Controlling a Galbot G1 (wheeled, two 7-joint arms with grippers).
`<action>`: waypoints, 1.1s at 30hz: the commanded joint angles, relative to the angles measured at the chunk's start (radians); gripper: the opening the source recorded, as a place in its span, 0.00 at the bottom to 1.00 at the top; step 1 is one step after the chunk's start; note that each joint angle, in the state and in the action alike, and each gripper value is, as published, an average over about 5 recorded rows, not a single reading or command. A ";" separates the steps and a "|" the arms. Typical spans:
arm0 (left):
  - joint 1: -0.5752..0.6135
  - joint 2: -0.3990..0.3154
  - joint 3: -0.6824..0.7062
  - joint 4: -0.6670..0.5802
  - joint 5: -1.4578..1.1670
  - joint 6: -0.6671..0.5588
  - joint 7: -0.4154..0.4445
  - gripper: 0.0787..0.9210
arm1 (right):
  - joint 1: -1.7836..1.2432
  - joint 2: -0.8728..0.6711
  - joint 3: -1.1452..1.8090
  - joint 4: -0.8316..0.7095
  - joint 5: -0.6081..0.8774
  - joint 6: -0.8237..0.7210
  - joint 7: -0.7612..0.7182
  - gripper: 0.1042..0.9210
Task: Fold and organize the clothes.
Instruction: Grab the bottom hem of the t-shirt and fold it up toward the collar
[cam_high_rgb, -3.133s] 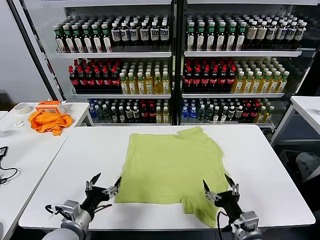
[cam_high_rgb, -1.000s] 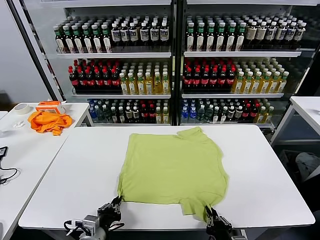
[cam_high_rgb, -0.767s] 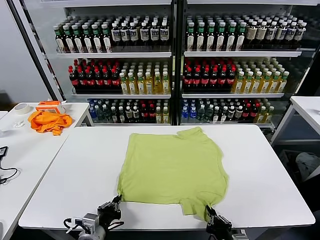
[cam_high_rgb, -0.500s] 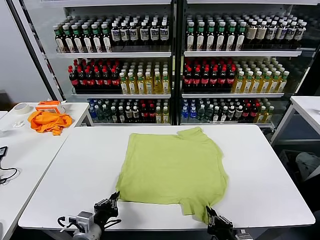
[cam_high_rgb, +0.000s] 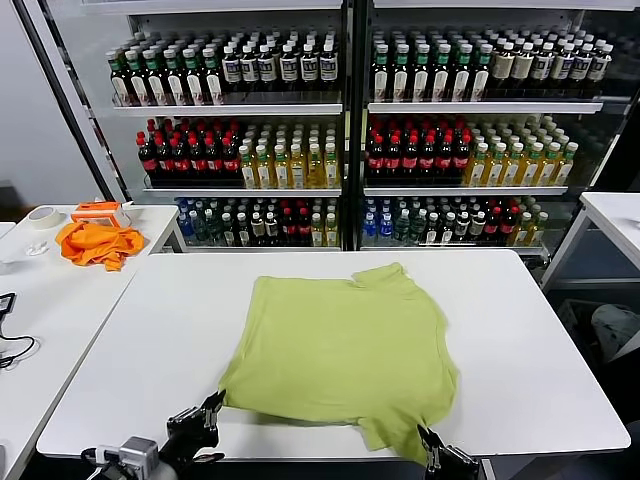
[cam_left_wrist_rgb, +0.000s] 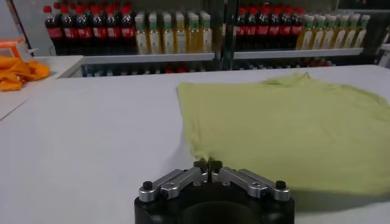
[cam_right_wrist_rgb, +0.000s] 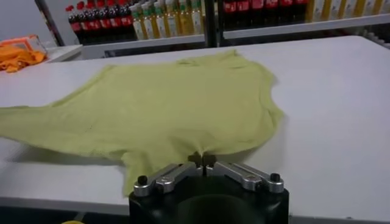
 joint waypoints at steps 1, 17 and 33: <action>-0.019 0.068 -0.061 -0.004 -0.099 -0.056 0.101 0.01 | 0.137 -0.015 0.022 0.025 0.099 -0.055 0.028 0.00; -0.433 0.116 0.114 0.301 -0.168 -0.068 0.182 0.01 | 0.490 -0.010 -0.109 -0.196 0.293 -0.191 0.128 0.00; -0.592 0.084 0.238 0.448 -0.163 -0.067 0.217 0.01 | 0.562 0.017 -0.119 -0.288 0.330 -0.190 0.120 0.00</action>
